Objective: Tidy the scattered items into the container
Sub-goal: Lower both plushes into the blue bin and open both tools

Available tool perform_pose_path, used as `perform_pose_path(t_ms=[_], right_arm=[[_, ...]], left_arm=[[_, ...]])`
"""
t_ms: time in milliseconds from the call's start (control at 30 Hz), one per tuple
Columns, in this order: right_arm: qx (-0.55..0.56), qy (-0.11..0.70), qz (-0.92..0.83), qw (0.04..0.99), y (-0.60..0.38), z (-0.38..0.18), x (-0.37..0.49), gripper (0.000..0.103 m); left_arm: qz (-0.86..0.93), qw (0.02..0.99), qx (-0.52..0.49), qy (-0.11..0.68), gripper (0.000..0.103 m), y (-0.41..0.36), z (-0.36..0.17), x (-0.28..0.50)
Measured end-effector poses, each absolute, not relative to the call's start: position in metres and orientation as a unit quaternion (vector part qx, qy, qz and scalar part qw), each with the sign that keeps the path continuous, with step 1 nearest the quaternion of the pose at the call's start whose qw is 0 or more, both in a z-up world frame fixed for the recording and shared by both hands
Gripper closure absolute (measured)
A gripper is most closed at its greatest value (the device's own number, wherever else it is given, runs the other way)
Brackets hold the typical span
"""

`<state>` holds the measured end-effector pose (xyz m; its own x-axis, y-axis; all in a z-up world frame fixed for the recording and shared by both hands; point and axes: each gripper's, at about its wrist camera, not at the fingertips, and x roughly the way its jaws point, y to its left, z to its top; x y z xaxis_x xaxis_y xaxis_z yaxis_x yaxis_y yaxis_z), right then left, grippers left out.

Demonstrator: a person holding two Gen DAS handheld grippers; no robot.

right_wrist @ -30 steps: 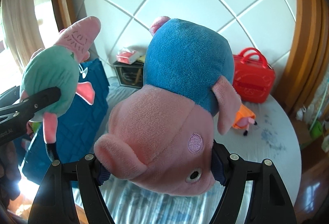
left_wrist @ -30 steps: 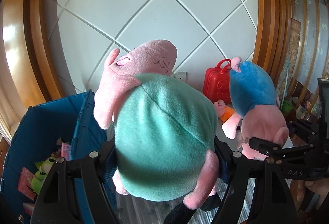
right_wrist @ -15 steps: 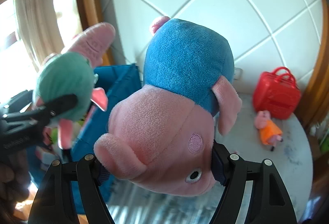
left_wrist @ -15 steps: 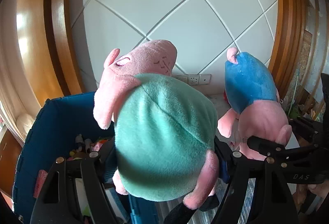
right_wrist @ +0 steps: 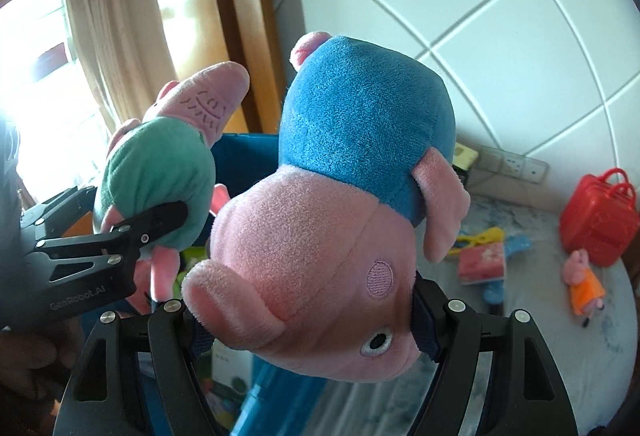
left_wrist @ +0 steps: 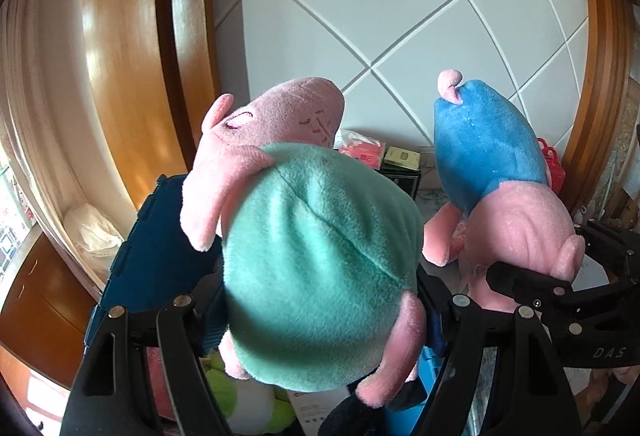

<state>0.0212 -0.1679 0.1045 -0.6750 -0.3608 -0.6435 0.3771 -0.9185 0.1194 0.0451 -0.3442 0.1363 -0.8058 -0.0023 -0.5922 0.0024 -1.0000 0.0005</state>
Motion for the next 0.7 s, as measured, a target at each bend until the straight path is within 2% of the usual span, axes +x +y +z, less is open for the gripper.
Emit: perform_pose_path(t_ms=[400,700], right_arm=[[0.365,0.031,-0.906,0.212,-0.254,0.108,-0.011,0.026],[0.375,0.045,-0.903,0.206,-0.283,0.103,-0.027,0.026]], left_arm=[[-0.947,0.029,0.320,0.007,0.028,-0.424,0.123,0.033],[-0.947,0.030,0.320,0.007,0.028,-0.461,0.119,0.027]])
